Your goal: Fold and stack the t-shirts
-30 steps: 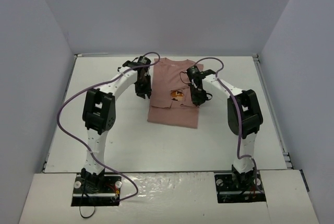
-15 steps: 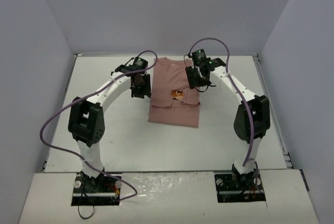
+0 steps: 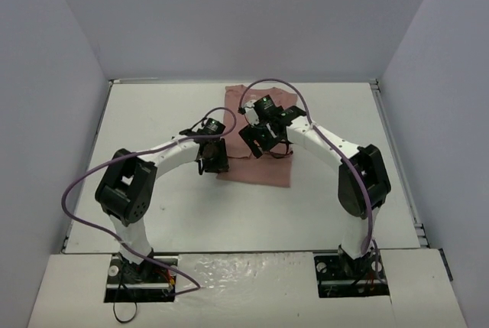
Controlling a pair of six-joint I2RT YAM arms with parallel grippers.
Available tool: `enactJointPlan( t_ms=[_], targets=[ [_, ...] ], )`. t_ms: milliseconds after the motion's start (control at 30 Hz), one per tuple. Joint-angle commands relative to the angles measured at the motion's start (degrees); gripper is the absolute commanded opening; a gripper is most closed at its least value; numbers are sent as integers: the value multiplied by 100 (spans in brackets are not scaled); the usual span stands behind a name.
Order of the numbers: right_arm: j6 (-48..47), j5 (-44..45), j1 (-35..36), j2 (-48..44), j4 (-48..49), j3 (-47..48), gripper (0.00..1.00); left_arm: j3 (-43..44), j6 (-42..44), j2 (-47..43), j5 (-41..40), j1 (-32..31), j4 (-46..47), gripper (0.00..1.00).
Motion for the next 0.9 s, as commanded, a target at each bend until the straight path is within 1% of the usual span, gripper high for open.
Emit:
enactJointPlan(
  t_ms=[0, 67, 233, 367, 567, 700, 867],
  targets=[
    [-519, 223, 189, 182, 394, 291, 70, 88, -374, 198, -285, 18, 348, 31],
    [-636, 423, 324, 386, 477, 351, 74, -58, -547, 355, -199, 18, 428, 31],
    [-765, 334, 389, 682, 633, 431, 77, -522, -813, 434, 14, 27, 823, 31],
    [-851, 299, 389, 934, 796, 396, 78, -788, -855, 494, 153, 62, 900, 31],
    [-868, 339, 389, 1174, 1035, 301, 78, -1020, -634, 344, 199, 223, 720, 31],
    [-891, 473, 371, 1327, 1180, 252, 78, -1093, -428, 237, 197, 229, 443, 31],
    [-870, 587, 306, 1504, 1364, 229, 78, -1386, -307, -5, 206, 229, 301, 31]
  ],
)
